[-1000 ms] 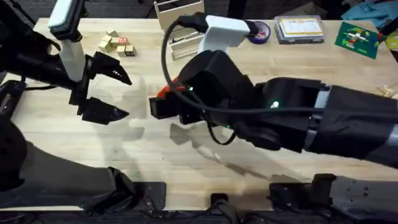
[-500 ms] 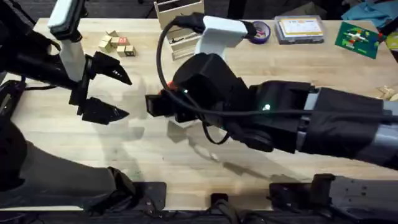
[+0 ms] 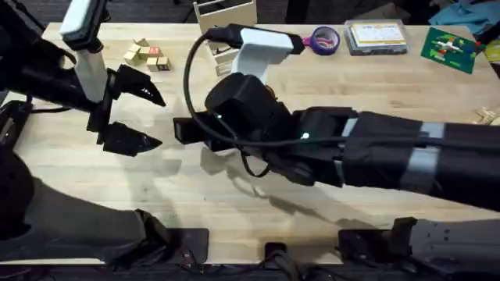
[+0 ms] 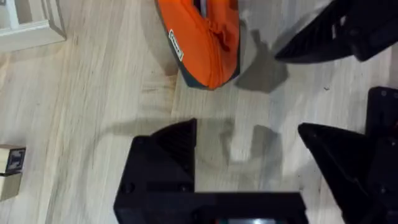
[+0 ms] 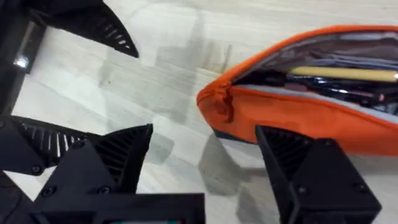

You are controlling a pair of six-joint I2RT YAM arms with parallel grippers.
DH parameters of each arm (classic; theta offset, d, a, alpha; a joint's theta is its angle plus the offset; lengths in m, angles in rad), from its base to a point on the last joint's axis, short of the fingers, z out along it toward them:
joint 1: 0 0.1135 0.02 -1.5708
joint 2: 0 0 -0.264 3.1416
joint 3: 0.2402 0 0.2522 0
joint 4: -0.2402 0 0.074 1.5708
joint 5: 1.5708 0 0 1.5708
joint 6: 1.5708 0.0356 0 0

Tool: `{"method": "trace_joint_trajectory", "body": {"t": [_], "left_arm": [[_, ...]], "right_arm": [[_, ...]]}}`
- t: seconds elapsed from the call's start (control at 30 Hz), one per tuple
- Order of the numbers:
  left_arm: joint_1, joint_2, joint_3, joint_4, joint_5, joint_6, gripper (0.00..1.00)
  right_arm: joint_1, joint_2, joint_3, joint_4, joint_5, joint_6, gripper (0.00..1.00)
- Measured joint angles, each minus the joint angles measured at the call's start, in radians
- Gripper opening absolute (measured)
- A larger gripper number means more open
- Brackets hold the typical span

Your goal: Unzip the bag, pick up the pens from the table one at a time and place them inside, then zip the bag closed.

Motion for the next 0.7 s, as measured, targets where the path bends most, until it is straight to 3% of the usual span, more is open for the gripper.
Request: {"method": "trace_joint_trajectory", "body": {"t": [0.43,0.7], "left_arm": [[0.0,0.0,0.0,0.0,0.0,0.0,0.993],[0.0,0.0,0.0,0.0,0.0,0.0,0.993]], "right_arm": [[0.0,0.108,0.0,0.122,0.0,-0.025,0.995],[-0.003,0.152,0.0,0.161,0.011,-0.048,0.918]]}}
